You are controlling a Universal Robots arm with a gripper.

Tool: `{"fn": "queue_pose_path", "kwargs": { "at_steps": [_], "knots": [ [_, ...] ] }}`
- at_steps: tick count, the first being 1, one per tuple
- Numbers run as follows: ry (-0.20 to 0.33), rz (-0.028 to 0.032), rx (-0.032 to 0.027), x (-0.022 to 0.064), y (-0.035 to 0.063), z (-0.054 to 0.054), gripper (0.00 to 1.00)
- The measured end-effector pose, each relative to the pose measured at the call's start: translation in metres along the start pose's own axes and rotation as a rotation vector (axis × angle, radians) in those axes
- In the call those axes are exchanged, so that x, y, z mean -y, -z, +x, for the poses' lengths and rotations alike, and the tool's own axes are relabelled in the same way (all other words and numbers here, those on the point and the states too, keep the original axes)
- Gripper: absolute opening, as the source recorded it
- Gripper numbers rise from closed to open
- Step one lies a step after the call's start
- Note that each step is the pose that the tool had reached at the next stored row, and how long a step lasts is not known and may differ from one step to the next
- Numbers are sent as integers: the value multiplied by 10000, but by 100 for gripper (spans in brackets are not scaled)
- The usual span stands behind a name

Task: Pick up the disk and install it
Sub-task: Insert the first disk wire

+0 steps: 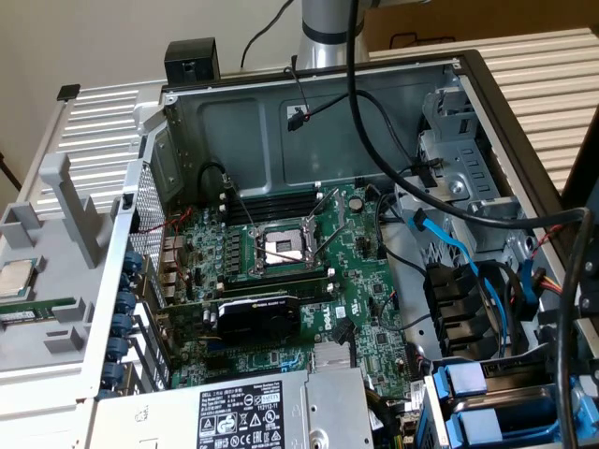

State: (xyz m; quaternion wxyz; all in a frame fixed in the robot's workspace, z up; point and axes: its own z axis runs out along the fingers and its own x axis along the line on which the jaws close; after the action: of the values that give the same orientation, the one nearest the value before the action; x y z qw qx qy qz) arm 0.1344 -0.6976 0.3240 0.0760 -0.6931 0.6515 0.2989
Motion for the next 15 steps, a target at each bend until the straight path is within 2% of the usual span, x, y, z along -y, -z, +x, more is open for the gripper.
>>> {"fn": "queue_pose_path", "kwargs": {
  "at_steps": [11, 15],
  "knots": [
    [35, -7, 86, -26, -10, 0, 34],
    [41, -9, 107, -5, -1, 8, 34]
  ]
}}
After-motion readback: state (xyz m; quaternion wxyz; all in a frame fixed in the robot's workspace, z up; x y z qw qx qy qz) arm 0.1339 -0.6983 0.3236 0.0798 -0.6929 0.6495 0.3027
